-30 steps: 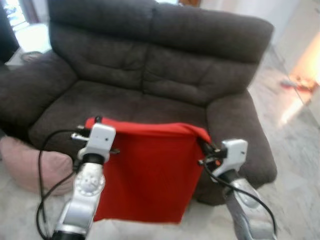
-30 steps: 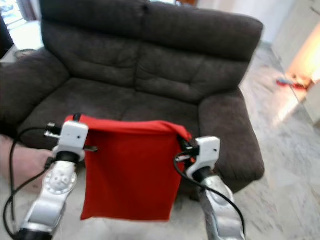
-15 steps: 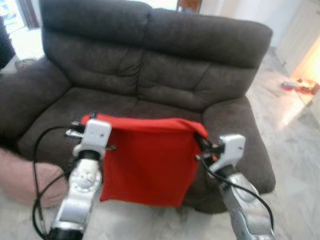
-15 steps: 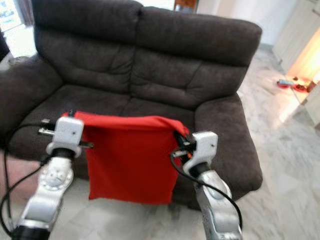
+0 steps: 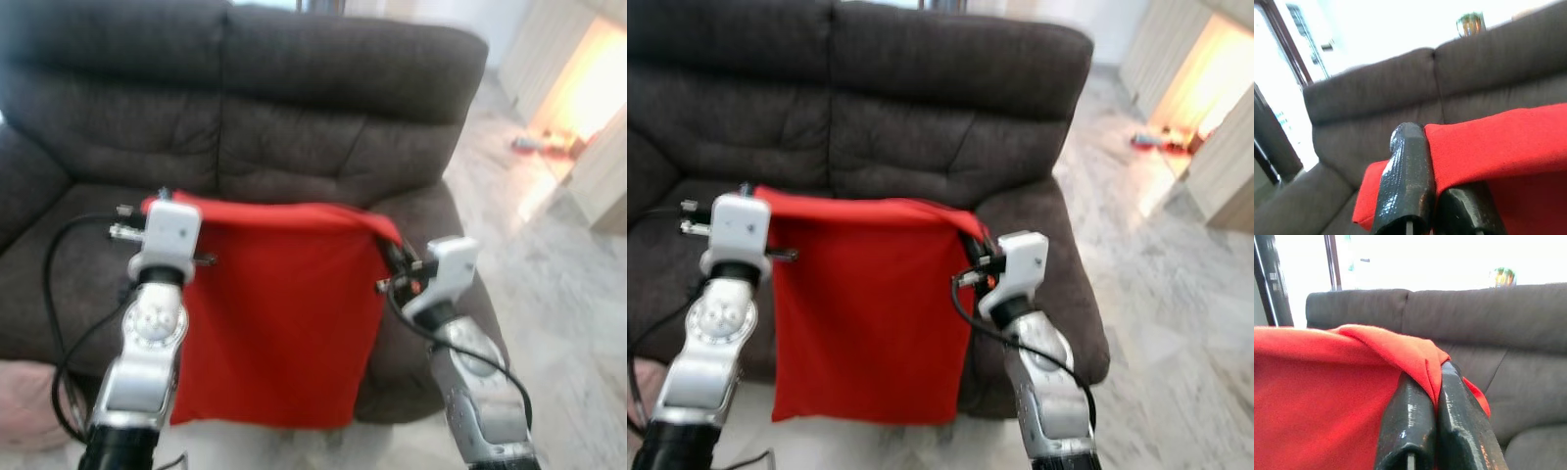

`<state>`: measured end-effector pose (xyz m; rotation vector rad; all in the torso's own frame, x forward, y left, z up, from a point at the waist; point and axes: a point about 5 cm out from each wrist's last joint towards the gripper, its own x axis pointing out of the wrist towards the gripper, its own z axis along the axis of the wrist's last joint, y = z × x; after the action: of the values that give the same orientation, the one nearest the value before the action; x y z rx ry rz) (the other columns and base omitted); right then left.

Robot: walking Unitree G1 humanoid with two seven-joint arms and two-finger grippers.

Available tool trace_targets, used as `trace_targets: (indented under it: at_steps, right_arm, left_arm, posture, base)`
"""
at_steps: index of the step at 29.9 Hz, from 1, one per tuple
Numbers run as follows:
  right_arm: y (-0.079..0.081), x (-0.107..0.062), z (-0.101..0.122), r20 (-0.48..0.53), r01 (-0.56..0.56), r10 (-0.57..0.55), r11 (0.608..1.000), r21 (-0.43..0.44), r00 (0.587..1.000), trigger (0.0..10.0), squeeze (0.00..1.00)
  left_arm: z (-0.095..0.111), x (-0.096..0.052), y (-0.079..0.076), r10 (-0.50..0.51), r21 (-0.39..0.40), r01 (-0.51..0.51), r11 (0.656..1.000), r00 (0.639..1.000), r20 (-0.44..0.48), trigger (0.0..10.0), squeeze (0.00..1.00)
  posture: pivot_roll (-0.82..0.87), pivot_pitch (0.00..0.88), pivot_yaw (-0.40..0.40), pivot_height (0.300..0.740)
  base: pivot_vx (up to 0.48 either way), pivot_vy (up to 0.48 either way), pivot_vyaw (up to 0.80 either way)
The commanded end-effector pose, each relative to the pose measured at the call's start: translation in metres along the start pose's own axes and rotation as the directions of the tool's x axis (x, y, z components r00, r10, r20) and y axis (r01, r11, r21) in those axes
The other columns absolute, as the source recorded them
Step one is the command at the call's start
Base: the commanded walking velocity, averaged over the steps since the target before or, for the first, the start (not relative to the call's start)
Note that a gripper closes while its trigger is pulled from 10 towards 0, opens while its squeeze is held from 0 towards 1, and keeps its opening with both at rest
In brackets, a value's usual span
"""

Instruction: Move the pillow to the sofa from floor

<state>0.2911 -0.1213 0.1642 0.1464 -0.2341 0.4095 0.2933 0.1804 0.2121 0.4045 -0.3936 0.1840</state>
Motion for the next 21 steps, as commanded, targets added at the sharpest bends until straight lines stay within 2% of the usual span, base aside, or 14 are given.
trace_targets:
  at_steps: [1,7,11,15,19,21]
  right_arm:
    - [-0.006,0.002,0.029,0.111,0.013,-0.008,0.999,-0.041,0.994,10.0,0.00]
    - [0.000,0.009,0.039,0.141,-0.022,0.029,0.999,-0.047,0.990,10.0,0.00]
    - [0.004,0.010,0.038,0.127,-0.040,0.047,0.997,-0.061,0.991,10.0,0.00]
    - [0.017,0.010,0.043,0.132,-0.131,0.141,0.988,-0.084,0.981,10.0,0.00]
    - [0.019,0.008,0.041,0.121,-0.154,0.164,0.984,-0.087,0.979,10.0,0.00]
    - [0.019,0.008,0.040,0.113,-0.153,0.162,0.984,-0.087,0.980,10.0,0.00]
  left_arm:
    - [0.033,0.004,0.003,0.012,-0.022,-0.010,1.000,0.991,0.133,10.0,0.00]
    - [0.039,0.008,0.013,0.034,-0.005,-0.034,0.999,0.989,0.145,10.0,0.00]
    - [0.039,0.005,0.014,0.048,-0.005,-0.048,0.999,0.990,0.133,10.0,0.00]
    - [0.043,0.004,0.014,0.050,-0.004,-0.050,0.999,0.989,0.136,10.0,0.00]
    - [0.044,0.006,0.014,0.052,-0.002,-0.052,0.999,0.989,0.136,10.0,0.00]
    - [0.044,0.007,0.014,0.051,-0.002,-0.051,0.999,0.990,0.135,10.0,0.00]
  posture:
    - [0.14,0.000,-0.081,0.740]
    - [0.16,0.000,-0.089,0.740]
    - [0.16,0.004,-0.094,0.740]
    - [0.15,0.006,-0.096,0.740]
    - [0.15,0.007,-0.097,0.740]
    - [0.15,0.009,-0.097,0.740]
  base:
    - [0.326,0.000,0.00]
    - [0.325,0.000,0.00]
    - [0.325,0.000,0.00]
    - [0.322,0.000,0.00]
    - [0.324,0.000,0.00]
    - [0.322,0.000,0.59]
